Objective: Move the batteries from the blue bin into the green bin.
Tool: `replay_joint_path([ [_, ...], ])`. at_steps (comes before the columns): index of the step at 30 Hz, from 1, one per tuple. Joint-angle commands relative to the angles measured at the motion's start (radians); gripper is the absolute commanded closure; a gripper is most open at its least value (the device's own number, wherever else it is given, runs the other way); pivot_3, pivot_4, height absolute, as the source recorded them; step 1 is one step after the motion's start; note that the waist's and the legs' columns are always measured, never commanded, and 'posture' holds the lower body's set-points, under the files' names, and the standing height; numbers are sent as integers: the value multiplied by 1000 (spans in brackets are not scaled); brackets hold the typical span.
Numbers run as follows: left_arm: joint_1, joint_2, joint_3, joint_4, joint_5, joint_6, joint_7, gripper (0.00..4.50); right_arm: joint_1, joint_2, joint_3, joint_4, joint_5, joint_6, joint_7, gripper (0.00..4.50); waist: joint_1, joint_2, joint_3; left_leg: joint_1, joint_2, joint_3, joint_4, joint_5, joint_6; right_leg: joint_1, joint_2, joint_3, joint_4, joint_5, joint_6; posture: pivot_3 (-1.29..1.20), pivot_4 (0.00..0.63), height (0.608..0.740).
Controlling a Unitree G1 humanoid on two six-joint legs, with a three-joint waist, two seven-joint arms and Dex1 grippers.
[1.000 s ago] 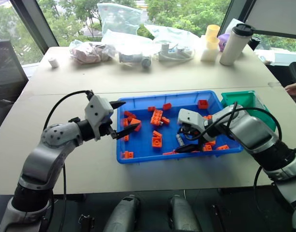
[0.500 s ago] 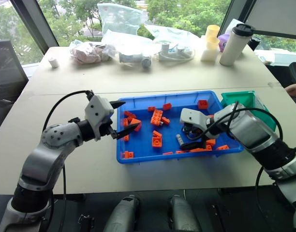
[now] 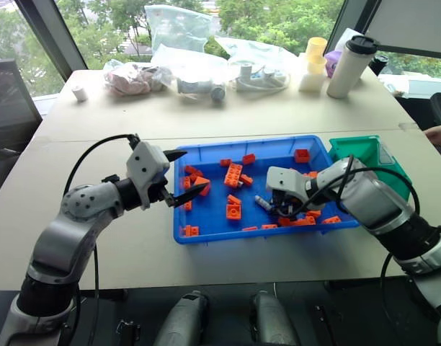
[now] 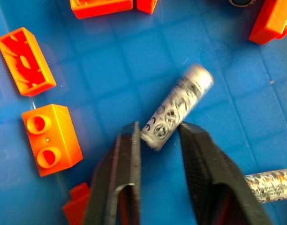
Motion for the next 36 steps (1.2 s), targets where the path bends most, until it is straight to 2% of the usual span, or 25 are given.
replay_joint_path([
  [1, -9, 6, 14, -22, 8, -19, 0, 0, 2, 20, -13, -12, -10, 1, -22, 4488, 0, 0, 0, 0, 0, 0, 0, 0, 0, 0, 0, 0, 0, 0, 0, 0, 150, 740],
  [7, -9, 3, 8, -21, 12, -24, 1, 0, -104, 33, -198, 60, 34, 36, -88, 4488, 0, 0, 0, 0, 0, 0, 0, 0, 0, 0, 0, 0, 0, 0, 0, 0, 150, 740],
  [10, -10, -3, 3, -15, 15, -32, -1, 0, -157, -24, -316, 156, 34, 5, -134, 4488, 3, 0, 0, 0, 0, 0, 0, 0, 0, 0, 0, 0, 0, 0, 0, 0, 150, 740],
  [12, -12, -6, 1, -10, 18, -38, -4, 0, -162, -67, -347, 196, 21, -26, -142, 4488, 6, 0, 0, -1, 0, 0, 0, 0, 0, 0, 0, -1, -1, 0, 0, 0, 150, 740],
  [19, -50, -21, -22, 51, 30, -77, -40, 0, -29, -332, -479, 347, -28, -210, -142, 4488, 1, 0, 0, -1, -1, 1, -1, 0, 1, 0, -1, 0, -1, 0, 0, 0, 150, 740],
  [26, -95, -33, -43, 108, 42, -108, -73, 0, 58, -381, -523, 356, -14, -228, -128, 4488, -27, 2, 1, 1, 1, 2, -2, -2, 3, -1, 1, 1, 0, 0, 0, 0, 150, 740],
  [27, -100, -35, -46, 112, 44, -109, -75, 0, 71, -378, -528, 346, -6, -226, -123, 3505, -26, 2, 1, 1, 1, 2, -2, -2, 3, -1, 1, 1, 0, 0, 0, 0, 150, 740],
  [30, -108, -40, -48, 122, 49, -114, -80, 0, 102, -366, -535, 323, 8, -224, -115, 2100, -22, 2, 1, 0, 1, 2, -1, -1, 2, -1, 0, 1, 0, 0, 0, 0, 150, 740],
  [33, -106, -38, -42, 120, 49, -114, -85, 0, 112, -355, -539, 310, 15, -219, -122, 422, -20, 2, 1, 0, 1, 2, -1, -1, 2, 0, 0, 1, 0, 0, 0, 0, 150, 740],
  [34, -104, -34, -38, 117, 49, -112, -86, 0, 102, -349, -542, 303, 20, -230, -126, 16, -20, 2, 1, 0, 1, 2, -1, -1, 2, 0, 0, 1, 0, 0, 0, 0, 150, 740],
  [36, -99, -28, -28, 113, 48, -107, -85, 0, 45, -313, -552, 286, 48, -220, -138, 16, -21, 2, 1, 0, 1, 2, -1, -1, 2, 0, 0, 1, 0, 0, 0, 0, 150, 740],
])
